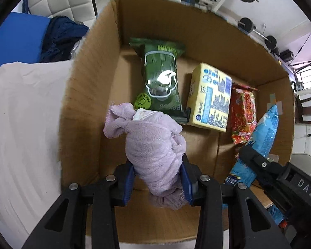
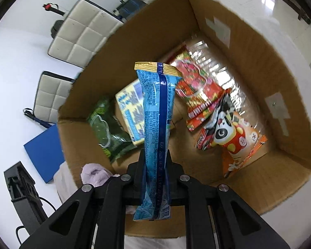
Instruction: Organize soft objects
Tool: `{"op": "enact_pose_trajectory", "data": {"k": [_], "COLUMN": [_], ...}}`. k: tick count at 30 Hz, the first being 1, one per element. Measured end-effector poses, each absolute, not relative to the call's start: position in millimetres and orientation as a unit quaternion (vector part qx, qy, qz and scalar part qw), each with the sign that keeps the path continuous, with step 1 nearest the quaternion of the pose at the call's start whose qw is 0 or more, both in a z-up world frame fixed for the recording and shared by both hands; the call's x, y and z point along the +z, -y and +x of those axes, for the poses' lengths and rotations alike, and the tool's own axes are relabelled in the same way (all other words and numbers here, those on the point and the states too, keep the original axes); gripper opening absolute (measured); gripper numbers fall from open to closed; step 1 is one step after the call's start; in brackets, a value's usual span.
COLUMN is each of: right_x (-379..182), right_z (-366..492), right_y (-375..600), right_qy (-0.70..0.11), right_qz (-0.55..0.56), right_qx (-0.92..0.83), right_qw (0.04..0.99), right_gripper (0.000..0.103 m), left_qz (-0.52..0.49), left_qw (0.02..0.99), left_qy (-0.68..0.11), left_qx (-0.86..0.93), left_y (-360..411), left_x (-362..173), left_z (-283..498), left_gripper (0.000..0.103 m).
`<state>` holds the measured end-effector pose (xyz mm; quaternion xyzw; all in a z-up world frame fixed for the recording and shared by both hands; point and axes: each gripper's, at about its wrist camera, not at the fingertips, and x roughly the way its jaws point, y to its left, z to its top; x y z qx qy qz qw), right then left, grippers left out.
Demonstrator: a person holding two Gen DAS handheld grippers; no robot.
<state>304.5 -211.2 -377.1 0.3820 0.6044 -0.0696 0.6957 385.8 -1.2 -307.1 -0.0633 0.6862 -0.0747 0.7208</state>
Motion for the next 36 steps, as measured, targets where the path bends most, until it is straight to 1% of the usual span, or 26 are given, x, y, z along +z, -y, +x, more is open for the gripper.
{"op": "enact_pose_trajectory", "data": {"k": [3, 6, 7, 8, 10, 12, 15, 17, 19, 21, 23, 28, 30, 31, 32, 33, 34, 35, 36], "right_x": [-391, -402, -405, -405, -404, -400, -392, -385, -379, -375, -370, -357, -351, -349, -346, -342, -340, -336, -334], "right_z": [308, 314, 316, 317, 318, 318, 317, 313, 310, 306, 300, 281, 276, 273, 271, 268, 267, 265, 265], "right_y": [207, 200, 198, 195, 192, 189, 189, 192, 194, 200, 204, 208, 209, 209, 210, 211, 211, 211, 210], "right_qy": [-0.62, -0.644, -0.652, -0.656, -0.658, -0.656, -0.654, -0.653, -0.653, -0.654, -0.655, -0.657, -0.654, -0.651, -0.648, -0.644, -0.641, -0.637, -0.633], "right_qz": [0.376, 0.357, 0.347, 0.34, 0.33, 0.315, 0.296, 0.282, 0.271, 0.26, 0.247, 0.165, 0.133, 0.119, 0.11, 0.1, 0.093, 0.084, 0.076], "right_qx": [-0.064, -0.056, -0.052, -0.048, -0.04, -0.035, -0.035, -0.035, -0.033, -0.035, -0.035, -0.041, -0.046, -0.047, -0.048, -0.049, -0.05, -0.051, -0.05], "right_qw": [0.685, 0.674, 0.672, 0.672, 0.676, 0.685, 0.696, 0.702, 0.706, 0.709, 0.713, 0.735, 0.744, 0.748, 0.753, 0.757, 0.76, 0.765, 0.769], "right_gripper": [0.016, 0.019, 0.028, 0.034, 0.063, 0.073, 0.073, 0.074, 0.079, 0.081, 0.081, 0.082, 0.082, 0.085, 0.088, 0.095, 0.098, 0.099, 0.102], "left_qz": [-0.064, -0.057, -0.056, -0.053, -0.045, -0.04, -0.043, -0.046, -0.047, -0.046, -0.041, -0.034, -0.031, -0.027, -0.025, -0.023, -0.02, -0.018, -0.013], "left_qw": [0.714, 0.71, 0.709, 0.709, 0.713, 0.718, 0.723, 0.727, 0.732, 0.735, 0.742, 0.756, 0.76, 0.764, 0.767, 0.77, 0.774, 0.776, 0.779], "left_qy": [-0.693, -0.699, -0.7, -0.7, -0.697, -0.692, -0.686, -0.682, -0.677, -0.674, -0.666, -0.65, -0.646, -0.642, -0.639, -0.635, -0.631, -0.628, -0.625], "left_qx": [-0.075, -0.067, -0.068, -0.069, -0.067, -0.066, -0.066, -0.063, -0.061, -0.06, -0.058, -0.062, -0.062, -0.061, -0.06, -0.058, -0.055, -0.053, -0.051], "left_y": [2, 3, 4, 5, 6, 6, 2, -1, -4, -5, -6, -9, -8, -7, -6, -5, -4, -3, -1], "left_x": [-313, -315, -315, -314, -311, -306, -299, -294, -288, -281, -273, -256, -253, -251, -250, -248, -247, -246, -246], "left_z": [390, 390, 389, 389, 387, 385, 384, 383, 382, 381, 378, 363, 356, 352, 349, 346, 343, 341, 338], "left_gripper": [0.04, 0.041, 0.041, 0.041, 0.042, 0.046, 0.051, 0.051, 0.052, 0.052, 0.052, 0.053, 0.061, 0.063, 0.063, 0.064, 0.065, 0.071, 0.083]}}
